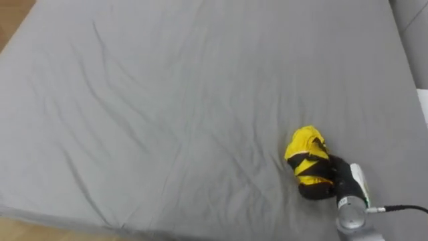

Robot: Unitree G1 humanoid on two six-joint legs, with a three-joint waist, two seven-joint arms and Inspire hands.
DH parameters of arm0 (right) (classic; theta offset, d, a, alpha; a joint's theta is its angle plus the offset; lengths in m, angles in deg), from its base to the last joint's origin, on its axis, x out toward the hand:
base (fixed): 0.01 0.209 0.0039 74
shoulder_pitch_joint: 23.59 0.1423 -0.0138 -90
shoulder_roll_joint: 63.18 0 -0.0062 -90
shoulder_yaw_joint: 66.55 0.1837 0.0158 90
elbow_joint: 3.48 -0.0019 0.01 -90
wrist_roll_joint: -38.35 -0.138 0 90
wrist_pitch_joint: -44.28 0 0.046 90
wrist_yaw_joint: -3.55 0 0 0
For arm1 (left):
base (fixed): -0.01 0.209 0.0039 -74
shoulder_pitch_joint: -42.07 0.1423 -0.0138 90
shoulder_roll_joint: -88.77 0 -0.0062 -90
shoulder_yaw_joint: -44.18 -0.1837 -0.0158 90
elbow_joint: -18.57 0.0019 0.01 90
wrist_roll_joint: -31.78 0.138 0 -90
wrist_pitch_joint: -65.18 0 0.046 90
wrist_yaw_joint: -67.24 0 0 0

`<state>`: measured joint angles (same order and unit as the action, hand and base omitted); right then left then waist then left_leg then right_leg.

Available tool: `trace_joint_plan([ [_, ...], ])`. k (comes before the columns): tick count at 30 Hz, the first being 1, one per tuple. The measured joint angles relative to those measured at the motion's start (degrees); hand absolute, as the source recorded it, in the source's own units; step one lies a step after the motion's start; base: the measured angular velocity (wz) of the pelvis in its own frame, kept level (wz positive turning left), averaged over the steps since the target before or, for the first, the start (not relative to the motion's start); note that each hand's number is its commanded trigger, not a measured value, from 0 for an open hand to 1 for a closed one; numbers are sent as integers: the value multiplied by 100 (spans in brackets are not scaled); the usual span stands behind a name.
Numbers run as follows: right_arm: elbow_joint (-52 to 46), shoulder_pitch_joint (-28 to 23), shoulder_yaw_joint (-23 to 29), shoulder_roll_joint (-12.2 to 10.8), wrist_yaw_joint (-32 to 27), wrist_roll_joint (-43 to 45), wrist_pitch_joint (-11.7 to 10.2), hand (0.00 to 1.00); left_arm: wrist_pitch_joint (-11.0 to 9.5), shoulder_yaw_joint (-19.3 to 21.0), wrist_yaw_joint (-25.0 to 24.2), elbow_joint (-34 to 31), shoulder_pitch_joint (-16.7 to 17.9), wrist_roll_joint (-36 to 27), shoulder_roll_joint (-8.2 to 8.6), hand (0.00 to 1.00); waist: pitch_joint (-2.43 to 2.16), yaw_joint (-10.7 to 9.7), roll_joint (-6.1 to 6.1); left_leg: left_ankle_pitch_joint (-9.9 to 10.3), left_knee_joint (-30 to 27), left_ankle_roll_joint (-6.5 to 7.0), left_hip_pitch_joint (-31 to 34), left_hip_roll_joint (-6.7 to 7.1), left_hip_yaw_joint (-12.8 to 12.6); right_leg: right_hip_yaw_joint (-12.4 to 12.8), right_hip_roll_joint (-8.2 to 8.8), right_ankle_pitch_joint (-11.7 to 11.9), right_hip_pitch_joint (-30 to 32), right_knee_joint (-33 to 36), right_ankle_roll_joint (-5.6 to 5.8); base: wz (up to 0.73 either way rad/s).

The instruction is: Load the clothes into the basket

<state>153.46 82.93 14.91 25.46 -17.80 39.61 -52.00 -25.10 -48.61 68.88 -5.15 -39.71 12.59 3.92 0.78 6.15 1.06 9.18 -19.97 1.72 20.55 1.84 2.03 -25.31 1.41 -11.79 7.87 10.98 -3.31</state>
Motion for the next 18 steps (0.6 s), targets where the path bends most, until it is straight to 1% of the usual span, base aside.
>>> trace_joint_plan([
  [2,49,52,55,150,-119,-121,2,100,18,-23,6,17,-88,-13,-23,0,15,95,38,-9,-56,1,161,5,44,-59,3,0,126,57,-1,19],
  [3,63,108,149,231,-186,-159,2,100,25,-24,14,14,-134,-13,-42,0,29,130,98,-22,-81,7,305,7,46,-115,1,0,230,74,-1,22],
  [4,63,167,205,275,-198,-161,2,100,25,-28,20,12,-160,-16,-57,0,33,143,118,-43,-90,9,365,7,46,-139,4,1,283,82,-3,24],
  [5,69,207,281,354,-203,-170,4,100,21,-52,30,20,-184,-29,-104,0,31,165,130,-106,-62,18,447,7,46,-154,21,4,391,98,-8,12],
  [6,88,215,306,419,-187,-213,1,100,5,-106,35,25,-186,-42,-163,0,31,207,125,-140,-8,23,500,3,16,-124,43,4,495,144,-9,4],
  [9,107,327,316,529,-82,-422,0,100,20,-204,34,92,-182,-45,-240,0,35,229,108,-246,165,39,542,16,-65,19,74,16,652,177,-19,-6],
  [13,141,357,357,581,65,-754,-9,100,23,-204,7,179,-182,-63,-291,0,33,190,108,-251,170,40,562,21,-68,31,78,16,678,183,-19,0],
  [14,143,362,387,580,82,-807,-9,100,23,-204,8,150,-176,-66,-300,0,29,194,98,-255,187,44,540,15,-110,84,77,16,679,187,-19,-9],
  [15,117,334,407,578,99,-796,-8,100,23,-201,10,125,-163,-52,-302,0,24,202,83,-277,259,54,464,15,-174,193,78,16,660,188,-19,-11],
  [16,83,304,432,578,114,-796,-7,100,22,-194,8,111,-155,-35,-301,0,25,199,84,-279,269,57,427,15,-202,204,81,16,629,181,-18,-11],
  [17,-54,229,488,578,156,-807,-5,100,17,-181,12,34,-146,-32,-306,0,24,196,72,-279,294,58,346,15,-254,268,85,11,566,176,-9,-9],
  [18,-184,104,528,570,179,-868,-8,100,9,-158,21,-56,-137,-27,-307,0,31,192,46,-288,383,73,208,11,-362,377,88,5,486,164,1,-9],
])
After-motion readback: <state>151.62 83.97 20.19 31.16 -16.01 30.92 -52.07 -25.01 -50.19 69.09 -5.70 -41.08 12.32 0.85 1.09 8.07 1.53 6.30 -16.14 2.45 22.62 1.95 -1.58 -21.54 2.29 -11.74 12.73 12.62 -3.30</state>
